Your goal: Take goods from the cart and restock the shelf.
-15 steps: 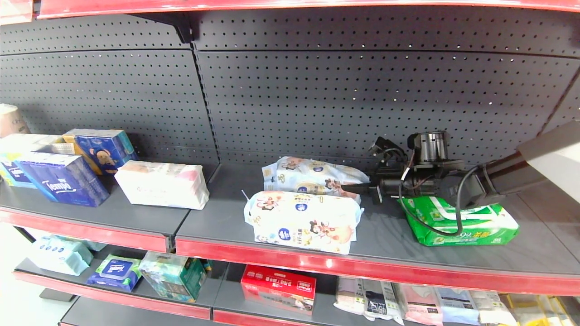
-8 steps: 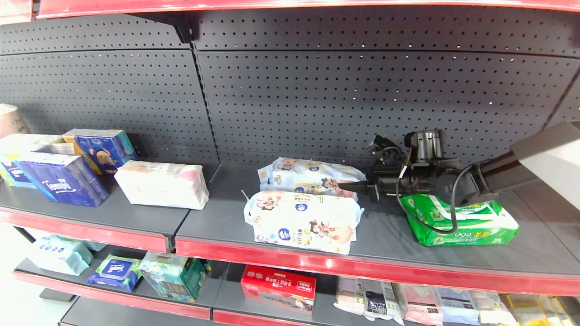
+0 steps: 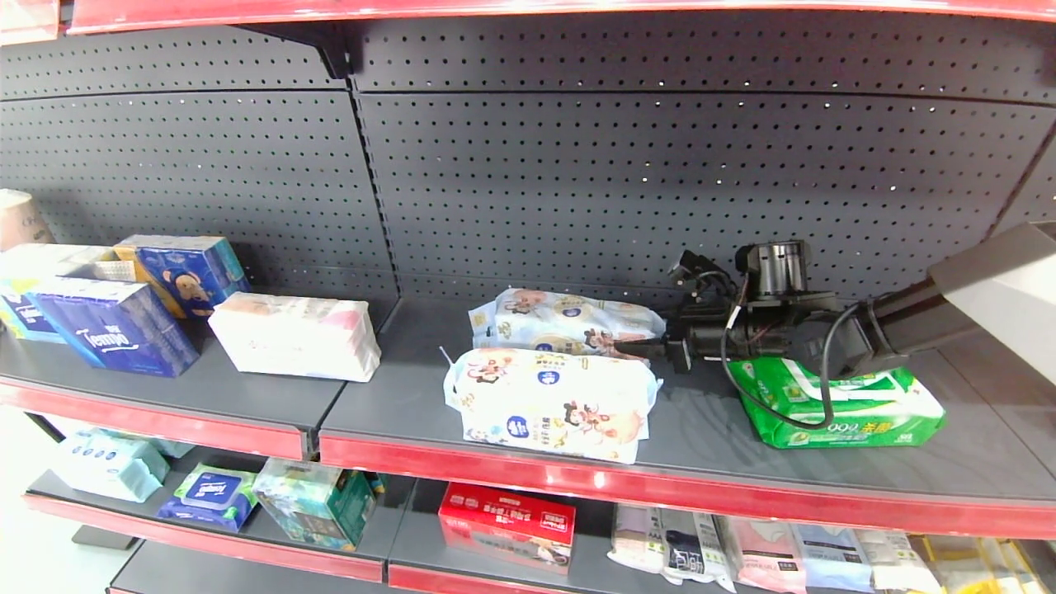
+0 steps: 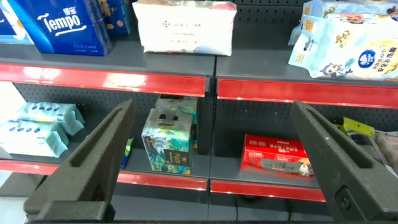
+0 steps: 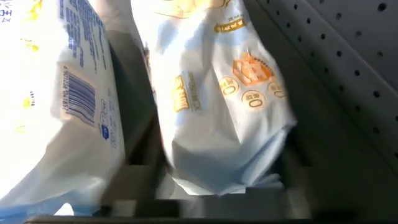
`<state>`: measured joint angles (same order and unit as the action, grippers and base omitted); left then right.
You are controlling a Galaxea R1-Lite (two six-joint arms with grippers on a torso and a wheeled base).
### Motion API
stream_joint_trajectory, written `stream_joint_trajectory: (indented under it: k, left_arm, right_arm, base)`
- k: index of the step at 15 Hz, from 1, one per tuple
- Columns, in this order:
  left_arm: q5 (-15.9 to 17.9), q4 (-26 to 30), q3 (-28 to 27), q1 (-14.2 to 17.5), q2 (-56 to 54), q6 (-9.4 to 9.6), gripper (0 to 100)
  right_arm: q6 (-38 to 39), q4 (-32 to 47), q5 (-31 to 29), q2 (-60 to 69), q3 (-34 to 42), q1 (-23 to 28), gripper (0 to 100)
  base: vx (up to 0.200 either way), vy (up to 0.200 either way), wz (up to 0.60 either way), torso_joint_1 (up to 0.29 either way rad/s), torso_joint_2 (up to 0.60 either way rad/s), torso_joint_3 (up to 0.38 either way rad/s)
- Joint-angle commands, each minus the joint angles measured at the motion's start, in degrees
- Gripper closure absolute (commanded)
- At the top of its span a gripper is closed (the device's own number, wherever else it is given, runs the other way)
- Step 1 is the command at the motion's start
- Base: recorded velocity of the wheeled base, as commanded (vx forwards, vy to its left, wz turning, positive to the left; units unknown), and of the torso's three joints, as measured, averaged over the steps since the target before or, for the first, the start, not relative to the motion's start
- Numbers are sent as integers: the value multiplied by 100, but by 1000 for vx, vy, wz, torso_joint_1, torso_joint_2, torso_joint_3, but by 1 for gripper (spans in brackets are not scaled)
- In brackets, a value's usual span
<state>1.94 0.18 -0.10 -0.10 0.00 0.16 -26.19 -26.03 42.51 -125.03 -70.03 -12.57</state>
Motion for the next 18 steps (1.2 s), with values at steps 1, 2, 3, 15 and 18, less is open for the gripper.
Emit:
stream_joint_trajectory:
  k: [1, 2, 3, 15, 18]
  left_arm:
    - [0, -1, 1, 1, 9, -7, 0]
    - [0, -1, 1, 1, 9, -7, 0]
    - [0, -1, 1, 1, 9, 2, 0]
    - [0, -1, 1, 1, 9, 2, 0]
    - [0, -1, 1, 1, 9, 2, 0]
  right_arm:
    - [8, -8, -6, -22, -37, -9, 0]
    - [8, -8, -6, -13, -37, -9, 0]
    - [17, -16, -6, 5, -28, 9, 0]
    - [518, 10, -58, 1147, 842, 510, 0]
    - [518, 10, -58, 1411, 1212, 642, 0]
  base:
    - [0, 0, 0, 0, 0, 0]
    - [0, 0, 0, 0, 0, 0]
    - [0, 0, 0, 0, 0, 0]
    - [0, 0, 0, 0, 0, 0]
    - [0, 0, 0, 0, 0, 0]
